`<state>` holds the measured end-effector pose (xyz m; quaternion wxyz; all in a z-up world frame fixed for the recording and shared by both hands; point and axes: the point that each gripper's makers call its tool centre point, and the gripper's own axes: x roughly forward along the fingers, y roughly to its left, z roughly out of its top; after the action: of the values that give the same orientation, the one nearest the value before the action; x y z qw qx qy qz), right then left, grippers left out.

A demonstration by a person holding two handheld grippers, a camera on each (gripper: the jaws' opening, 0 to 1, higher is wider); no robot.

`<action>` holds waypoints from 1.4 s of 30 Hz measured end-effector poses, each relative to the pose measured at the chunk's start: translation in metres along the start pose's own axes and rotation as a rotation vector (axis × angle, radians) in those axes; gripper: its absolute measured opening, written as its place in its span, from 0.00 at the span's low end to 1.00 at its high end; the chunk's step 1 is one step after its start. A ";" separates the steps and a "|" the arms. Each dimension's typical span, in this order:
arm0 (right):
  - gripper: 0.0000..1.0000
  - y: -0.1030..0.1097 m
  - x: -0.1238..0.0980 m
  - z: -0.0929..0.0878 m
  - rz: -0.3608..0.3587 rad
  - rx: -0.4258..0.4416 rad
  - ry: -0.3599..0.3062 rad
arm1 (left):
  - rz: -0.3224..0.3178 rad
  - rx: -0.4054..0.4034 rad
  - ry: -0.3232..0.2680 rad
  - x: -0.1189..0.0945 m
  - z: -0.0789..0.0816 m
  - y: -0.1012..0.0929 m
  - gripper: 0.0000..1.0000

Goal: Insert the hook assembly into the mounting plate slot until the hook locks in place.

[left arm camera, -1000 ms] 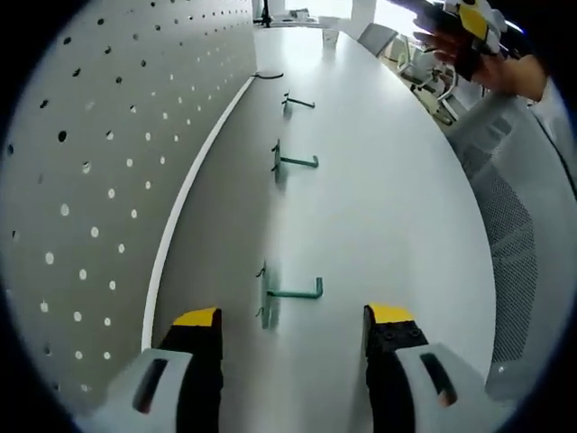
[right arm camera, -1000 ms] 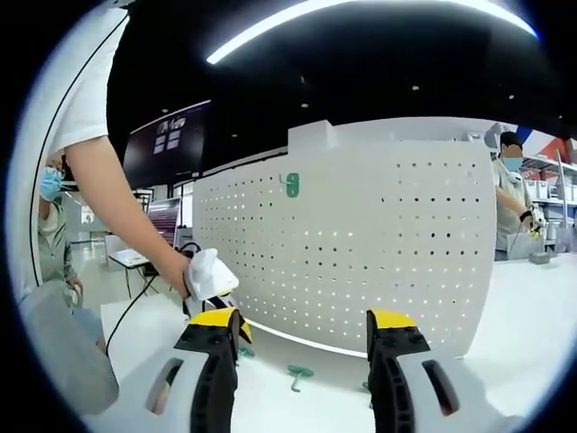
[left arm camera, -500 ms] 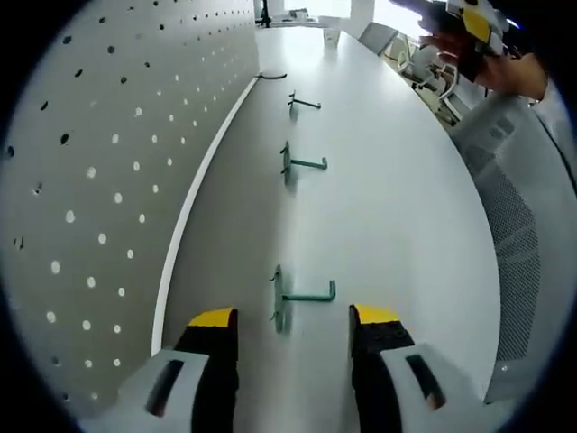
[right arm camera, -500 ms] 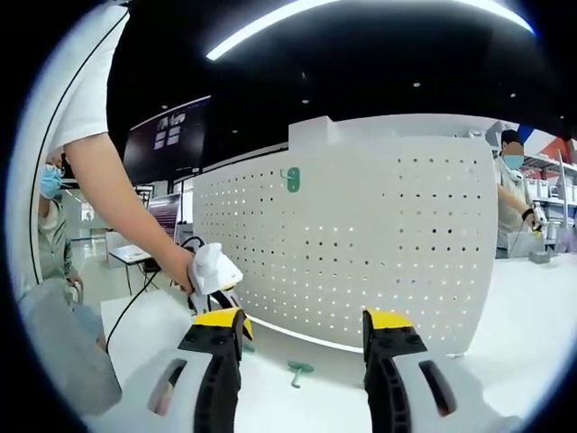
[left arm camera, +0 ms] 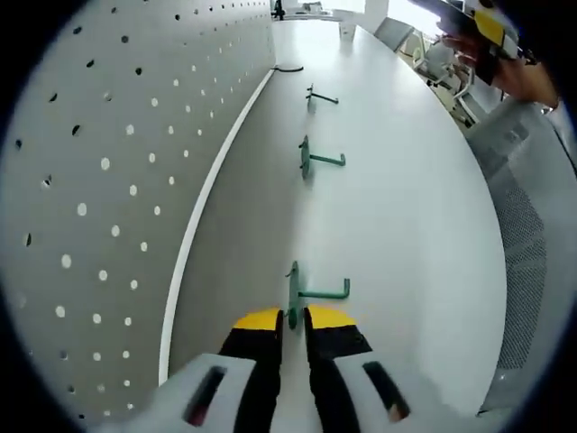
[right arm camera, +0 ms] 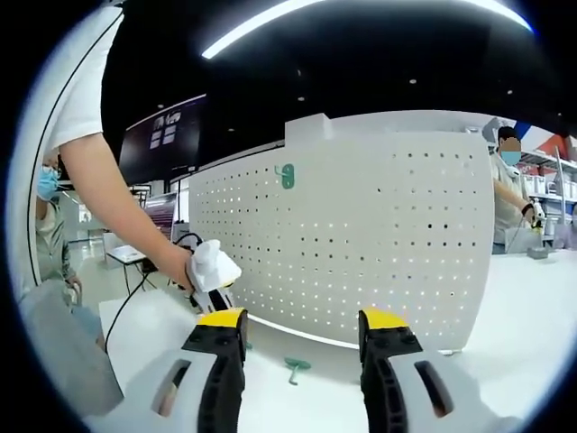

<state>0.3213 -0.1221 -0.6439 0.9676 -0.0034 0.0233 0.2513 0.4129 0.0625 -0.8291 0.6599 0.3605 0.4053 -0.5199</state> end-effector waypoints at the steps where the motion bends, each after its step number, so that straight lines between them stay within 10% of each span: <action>1: 0.46 0.000 0.000 0.000 0.001 -0.002 0.000 | 0.008 0.033 0.009 0.000 0.000 0.000 0.06; 3: 0.46 0.001 0.000 -0.001 0.003 -0.002 0.004 | 0.031 0.118 0.014 0.000 0.001 0.000 0.05; 23: 0.45 0.000 0.000 -0.003 0.004 0.006 0.015 | 0.050 0.019 -0.041 0.000 -0.002 0.002 0.02; 42: 0.45 0.004 0.002 -0.005 0.018 0.028 0.014 | 0.146 -0.177 -0.312 -0.033 0.026 0.008 0.02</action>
<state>0.3211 -0.1181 -0.6486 0.9651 0.0086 0.0339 0.2596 0.4204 0.0536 -0.7875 0.7799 0.2446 0.3147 -0.4826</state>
